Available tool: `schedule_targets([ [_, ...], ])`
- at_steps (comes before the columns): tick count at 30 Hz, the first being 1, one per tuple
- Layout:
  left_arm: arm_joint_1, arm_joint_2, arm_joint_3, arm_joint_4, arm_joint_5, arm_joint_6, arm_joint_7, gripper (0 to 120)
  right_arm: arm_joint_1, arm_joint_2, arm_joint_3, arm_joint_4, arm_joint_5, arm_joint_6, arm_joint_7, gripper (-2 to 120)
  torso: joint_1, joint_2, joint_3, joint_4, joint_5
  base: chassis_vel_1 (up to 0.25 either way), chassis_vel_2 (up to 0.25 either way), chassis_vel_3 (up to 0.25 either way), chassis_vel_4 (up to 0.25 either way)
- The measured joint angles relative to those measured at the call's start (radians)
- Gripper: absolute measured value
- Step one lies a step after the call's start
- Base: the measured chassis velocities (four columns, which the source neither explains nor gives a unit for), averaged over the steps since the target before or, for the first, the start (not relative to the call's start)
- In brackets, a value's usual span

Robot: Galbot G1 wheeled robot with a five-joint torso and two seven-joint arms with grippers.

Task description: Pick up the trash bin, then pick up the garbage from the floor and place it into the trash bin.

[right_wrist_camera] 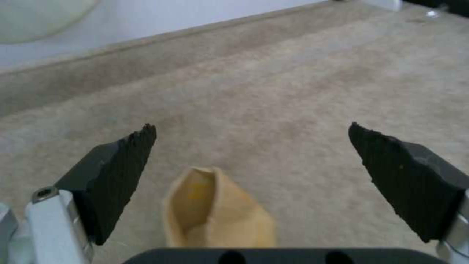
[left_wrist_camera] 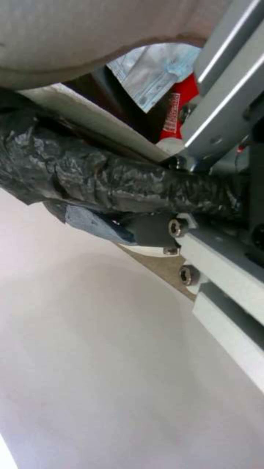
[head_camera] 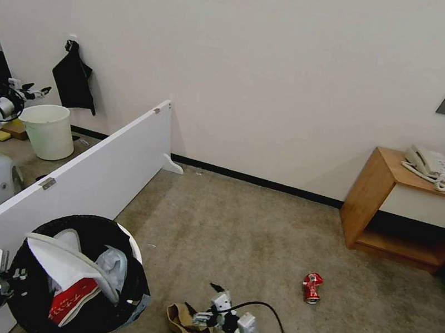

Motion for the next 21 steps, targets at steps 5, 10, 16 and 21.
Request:
schedule_targets([
  [5,0.005,0.005,-0.003,-0.012,-0.005,0.000,0.000,0,0.024,0.049,-0.028,-0.030,0.020,-0.013,0.004,100,0.000,0.000,0.000,0.0001,0.0001,0.000,0.000,0.000,0.000],
  [10,0.004,0.007,0.003,-0.012,-0.005,0.000,0.000,0,0.043,0.074,-0.048,-0.057,0.026,-0.023,0.007,100,0.000,0.000,0.000,0.0000,-0.0001,0.000,0.000,0.000,0.000],
  [16,0.002,0.011,0.003,-0.012,-0.005,0.000,0.000,0,0.068,0.101,-0.076,-0.100,0.035,-0.048,0.020,100,0.000,0.000,0.000,0.0001,0.0000,0.000,0.000,0.000,0.000],
  [21,-0.009,0.016,0.001,-0.009,-0.010,0.000,0.000,0,0.083,0.119,-0.107,-0.163,0.043,-0.093,0.044,100,0.000,0.000,0.000,-0.0001,0.0001,0.000,0.000,0.000,0.000],
])
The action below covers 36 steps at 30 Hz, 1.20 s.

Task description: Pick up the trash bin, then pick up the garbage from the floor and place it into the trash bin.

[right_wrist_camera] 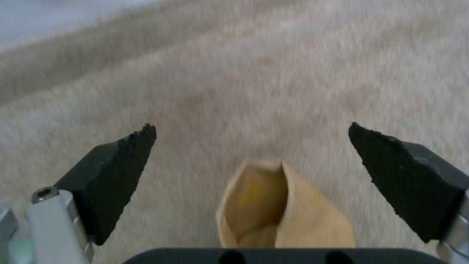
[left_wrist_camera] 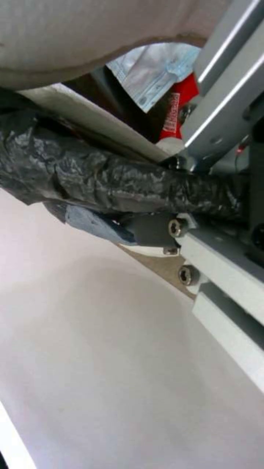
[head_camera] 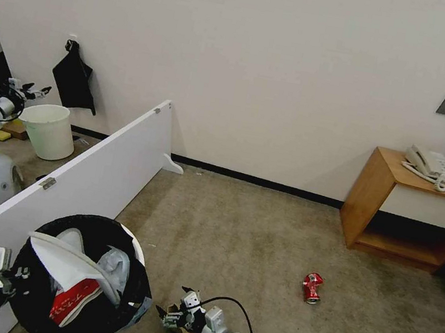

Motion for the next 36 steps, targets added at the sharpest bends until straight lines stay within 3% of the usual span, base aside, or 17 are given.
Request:
schedule_targets([
  [32,-0.003,-0.002,0.005,0.004,0.000,0.000,-0.002,0,0.047,0.028,-0.077,-0.126,0.109,-0.113,0.052,100,0.000,0.000,0.000,0.0001,0.0000,0.000,0.000,0.000,0.000],
  [36,-0.004,-0.002,0.005,0.003,0.000,0.000,-0.002,0,0.056,0.020,-0.101,-0.129,0.145,-0.140,0.060,89,0.000,0.000,0.000,0.0001,0.0000,0.000,0.000,0.000,0.000],
])
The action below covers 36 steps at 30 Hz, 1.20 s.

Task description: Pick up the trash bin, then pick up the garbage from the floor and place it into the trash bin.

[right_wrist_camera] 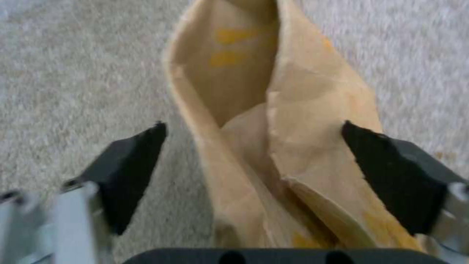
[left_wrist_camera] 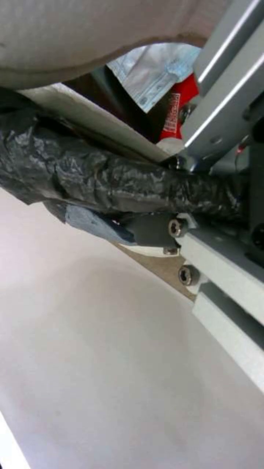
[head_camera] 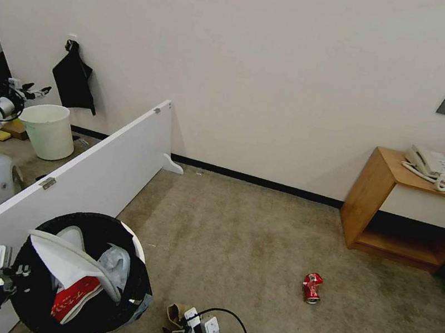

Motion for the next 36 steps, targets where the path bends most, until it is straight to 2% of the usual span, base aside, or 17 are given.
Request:
schedule_targets([
  [2,-0.001,0.000,0.000,-0.002,0.000,0.000,0.000,0,0.002,-0.005,-0.009,0.001,0.027,-0.018,0.012,79,0.000,0.000,0.000,-0.0001,0.0001,0.000,0.000,0.000,0.000],
  [9,0.000,0.000,-0.001,-0.002,-0.001,0.000,0.000,0,0.002,-0.012,-0.015,0.015,0.055,-0.036,0.029,62,0.000,0.000,0.000,-0.0001,0.0000,0.000,0.000,0.000,0.000],
  [10,0.000,-0.001,-0.001,-0.002,-0.001,0.000,0.000,0,0.004,-0.015,-0.020,0.023,0.064,-0.042,0.033,53,0.000,0.000,0.000,0.0000,0.0000,0.000,0.000,0.000,0.000],
  [11,0.000,-0.001,-0.001,-0.002,-0.001,0.000,0.000,0,0.004,-0.015,-0.020,0.023,0.064,-0.042,0.033,53,0.000,0.000,0.000,0.0000,0.0000,0.000,0.000,0.000,0.000],
  [12,-0.001,-0.003,-0.001,-0.002,0.000,0.000,0.000,0,0.005,-0.018,-0.027,0.030,0.071,-0.046,0.036,45,0.000,0.000,0.000,0.0000,0.0001,0.000,0.000,0.000,0.000],
  [14,-0.001,-0.004,-0.001,-0.002,0.000,0.000,0.000,0,0.006,-0.020,-0.031,0.033,0.073,-0.047,0.037,41,0.000,0.000,0.000,0.0000,0.0002,0.000,0.000,0.000,0.000],
  [16,0.002,-0.004,-0.001,-0.004,0.000,0.000,0.000,0,0.007,-0.023,-0.035,0.039,0.077,-0.051,0.042,30,0.000,0.000,0.000,0.0000,0.0002,0.000,0.000,0.000,0.000],
  [17,0.002,-0.004,-0.001,-0.004,0.000,0.000,0.000,0,0.007,-0.023,-0.035,0.039,0.077,-0.051,0.042,30,0.000,0.000,0.000,0.0000,0.0002,0.000,0.000,0.000,0.000],
  [18,0.004,-0.004,-0.002,-0.005,0.000,0.000,0.001,0,0.009,-0.025,-0.038,0.044,0.082,-0.054,0.046,21,0.000,0.000,0.000,0.0001,0.0002,0.000,0.000,0.000,0.000],
  [23,0.004,-0.003,-0.003,-0.005,0.001,0.000,0.001,0,0.012,-0.032,-0.042,0.057,0.090,-0.058,0.053,10,0.000,0.000,0.000,0.0001,0.0000,0.000,0.000,0.000,0.000],
  [25,0.002,-0.003,-0.003,-0.005,0.001,0.000,0.001,0,0.017,-0.039,-0.044,0.069,0.099,-0.062,0.058,0,0.000,0.000,0.000,0.0000,0.0000,0.000,0.000,0.000,0.000],
  [36,-0.001,-0.004,-0.001,-0.005,0.001,0.000,0.001,0,0.004,-0.058,-0.037,0.111,0.098,-0.062,0.060,0,0.000,0.000,0.000,-0.0001,0.0000,0.000,0.000,0.000,0.000],
])
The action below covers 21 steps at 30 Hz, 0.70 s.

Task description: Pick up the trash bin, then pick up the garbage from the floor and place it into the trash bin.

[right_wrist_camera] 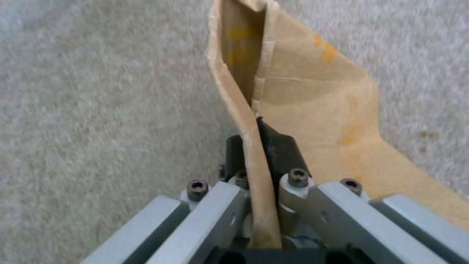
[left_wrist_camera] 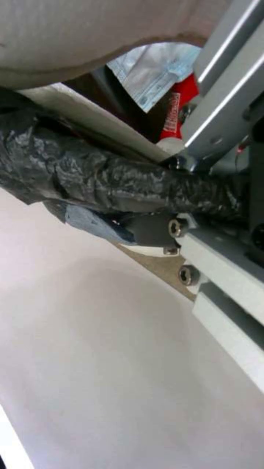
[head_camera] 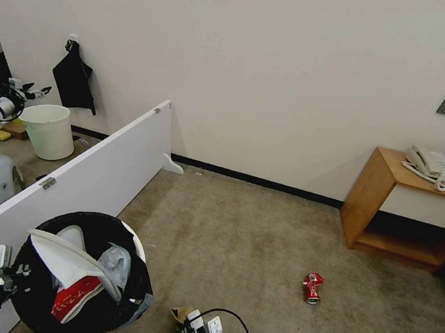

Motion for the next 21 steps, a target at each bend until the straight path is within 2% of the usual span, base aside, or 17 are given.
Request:
schedule_targets([
  [3,-0.001,0.000,0.001,0.001,0.000,0.000,0.000,0,-0.002,-0.002,0.016,0.013,-0.007,0.013,-0.001,0,0.000,0.000,0.000,0.0001,0.0000,0.000,0.000,0.000,0.000],
  [8,-0.007,0.004,0.011,0.013,0.002,0.000,0.002,0,-0.047,-0.016,0.171,0.113,-0.071,0.140,-0.045,0,0.000,0.000,0.000,0.0001,0.0000,0.000,0.000,0.000,0.000],
  [14,-0.012,0.008,0.012,0.020,0.002,0.000,0.004,0,-0.067,-0.031,0.233,0.174,-0.077,0.182,-0.062,0,0.000,0.000,0.000,0.0001,0.0000,0.000,0.000,0.000,0.000],
  [17,-0.021,0.020,0.018,0.032,-0.004,0.000,0.006,0,-0.096,-0.053,0.321,0.294,-0.088,0.252,-0.093,0,0.000,0.000,0.000,0.0000,0.0000,0.000,0.000,0.000,0.000],
  [18,-0.021,0.020,0.018,0.032,-0.004,0.000,0.006,0,-0.096,-0.053,0.321,0.294,-0.088,0.252,-0.093,0,0.000,0.000,0.000,0.0000,0.0000,0.000,0.000,0.000,0.000],
  [21,-0.035,0.034,0.034,0.047,-0.007,0.000,0.007,0,-0.119,-0.052,0.371,0.382,-0.076,0.351,-0.163,0,0.000,0.000,0.000,-0.0002,-0.0001,0.000,0.000,0.000,0.000],
])
